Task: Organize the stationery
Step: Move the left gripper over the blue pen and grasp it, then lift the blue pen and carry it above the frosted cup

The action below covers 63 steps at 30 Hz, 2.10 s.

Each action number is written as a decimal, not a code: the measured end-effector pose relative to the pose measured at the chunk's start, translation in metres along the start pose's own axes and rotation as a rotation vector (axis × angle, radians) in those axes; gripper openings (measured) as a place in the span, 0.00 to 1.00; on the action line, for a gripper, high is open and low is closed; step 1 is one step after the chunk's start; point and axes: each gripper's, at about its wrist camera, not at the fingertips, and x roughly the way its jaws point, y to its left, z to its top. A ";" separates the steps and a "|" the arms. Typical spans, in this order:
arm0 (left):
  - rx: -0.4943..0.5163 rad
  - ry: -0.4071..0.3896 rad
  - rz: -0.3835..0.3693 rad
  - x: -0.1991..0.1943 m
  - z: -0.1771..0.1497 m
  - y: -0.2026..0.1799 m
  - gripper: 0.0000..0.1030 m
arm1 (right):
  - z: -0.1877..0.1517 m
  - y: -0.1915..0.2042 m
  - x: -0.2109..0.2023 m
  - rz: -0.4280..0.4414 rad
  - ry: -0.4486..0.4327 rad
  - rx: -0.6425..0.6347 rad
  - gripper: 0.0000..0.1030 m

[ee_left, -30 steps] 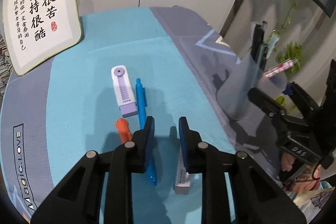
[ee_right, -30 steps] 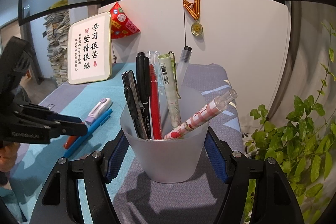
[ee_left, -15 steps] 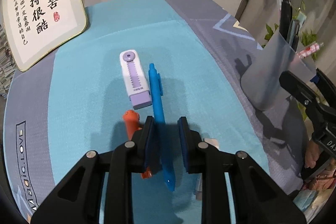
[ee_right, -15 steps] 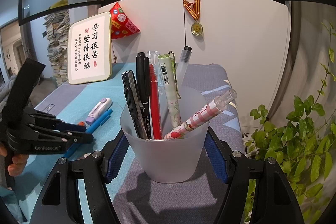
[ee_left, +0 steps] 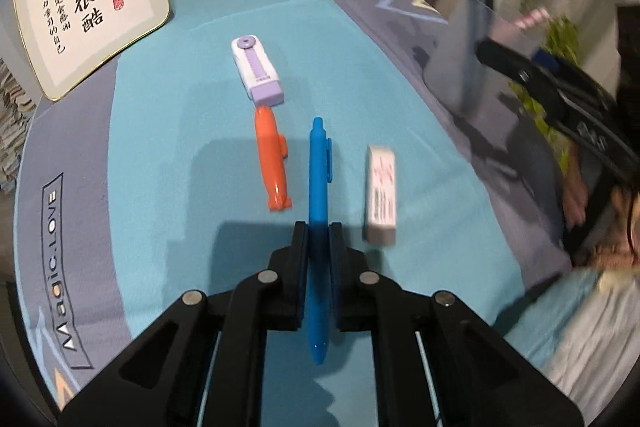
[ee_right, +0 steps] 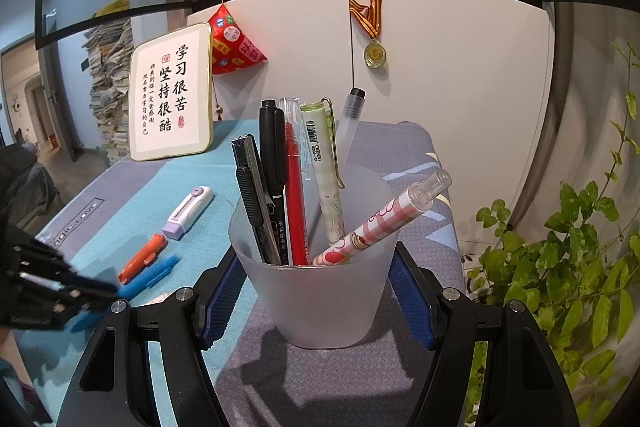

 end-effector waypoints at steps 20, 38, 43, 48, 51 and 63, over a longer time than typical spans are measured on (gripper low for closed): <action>0.069 -0.024 0.053 0.029 0.055 -0.011 0.17 | 0.000 0.000 0.000 0.000 0.000 0.000 0.69; 0.026 -0.129 0.021 -0.008 0.058 -0.009 0.11 | 0.000 0.000 0.000 0.000 0.000 0.000 0.69; 0.005 -0.238 0.007 -0.050 0.058 -0.008 0.11 | 0.000 0.000 0.000 0.000 -0.001 0.000 0.69; -0.015 -0.314 -0.002 -0.073 0.062 -0.011 0.11 | 0.000 0.000 -0.001 0.000 -0.001 -0.001 0.69; -0.021 -0.334 -0.013 -0.076 0.068 -0.014 0.11 | 0.000 0.000 -0.001 0.000 -0.001 -0.001 0.69; -0.013 -0.383 -0.055 -0.089 0.075 -0.028 0.08 | 0.000 0.000 -0.001 0.000 -0.001 -0.001 0.69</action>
